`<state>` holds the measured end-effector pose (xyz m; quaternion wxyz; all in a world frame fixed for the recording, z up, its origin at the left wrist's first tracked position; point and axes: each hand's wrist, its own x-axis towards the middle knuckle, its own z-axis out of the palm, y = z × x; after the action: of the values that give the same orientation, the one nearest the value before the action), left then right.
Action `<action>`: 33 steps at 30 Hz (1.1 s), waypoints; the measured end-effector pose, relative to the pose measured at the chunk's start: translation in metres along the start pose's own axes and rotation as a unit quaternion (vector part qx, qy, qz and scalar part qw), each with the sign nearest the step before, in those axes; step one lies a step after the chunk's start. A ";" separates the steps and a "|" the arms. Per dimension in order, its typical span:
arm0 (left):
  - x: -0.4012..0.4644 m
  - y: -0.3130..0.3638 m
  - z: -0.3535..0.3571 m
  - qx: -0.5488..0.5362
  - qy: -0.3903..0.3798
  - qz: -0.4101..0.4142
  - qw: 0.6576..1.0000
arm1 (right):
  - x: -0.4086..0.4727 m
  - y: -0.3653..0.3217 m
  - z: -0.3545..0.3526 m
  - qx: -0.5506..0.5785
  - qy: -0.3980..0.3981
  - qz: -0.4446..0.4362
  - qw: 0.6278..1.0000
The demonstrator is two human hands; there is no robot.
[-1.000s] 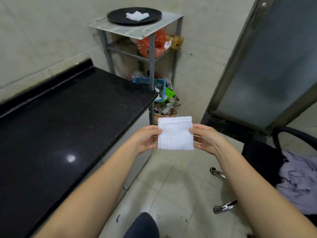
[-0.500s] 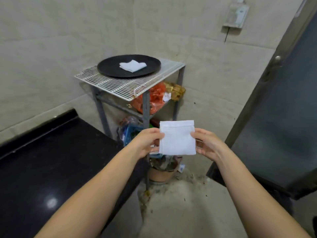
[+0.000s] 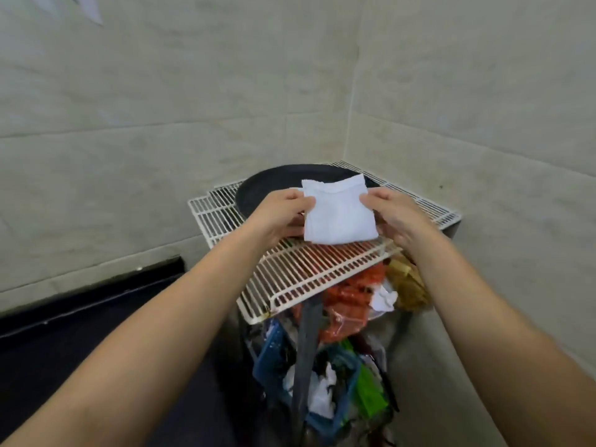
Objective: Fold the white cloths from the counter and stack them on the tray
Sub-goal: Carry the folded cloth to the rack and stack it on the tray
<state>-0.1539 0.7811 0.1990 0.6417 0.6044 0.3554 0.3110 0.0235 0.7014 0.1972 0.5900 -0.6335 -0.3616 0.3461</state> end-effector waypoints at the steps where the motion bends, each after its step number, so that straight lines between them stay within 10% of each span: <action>1: 0.016 0.003 0.002 -0.001 0.027 -0.007 1.000 | 0.027 -0.002 -0.001 -0.017 -0.020 -0.003 1.000; 16: 0.137 -0.027 0.004 0.035 0.238 -0.117 0.963 | 0.205 0.025 0.014 -0.274 -0.198 -0.044 0.940; 33: 0.092 -0.004 -0.010 0.309 0.261 -0.099 0.909 | 0.171 0.002 0.031 -0.428 -0.120 -0.182 0.877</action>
<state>-0.1113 0.8628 0.1870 0.3350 0.6310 0.6468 0.2671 0.0819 0.8649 0.1909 0.2664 -0.7006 -0.6515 0.1175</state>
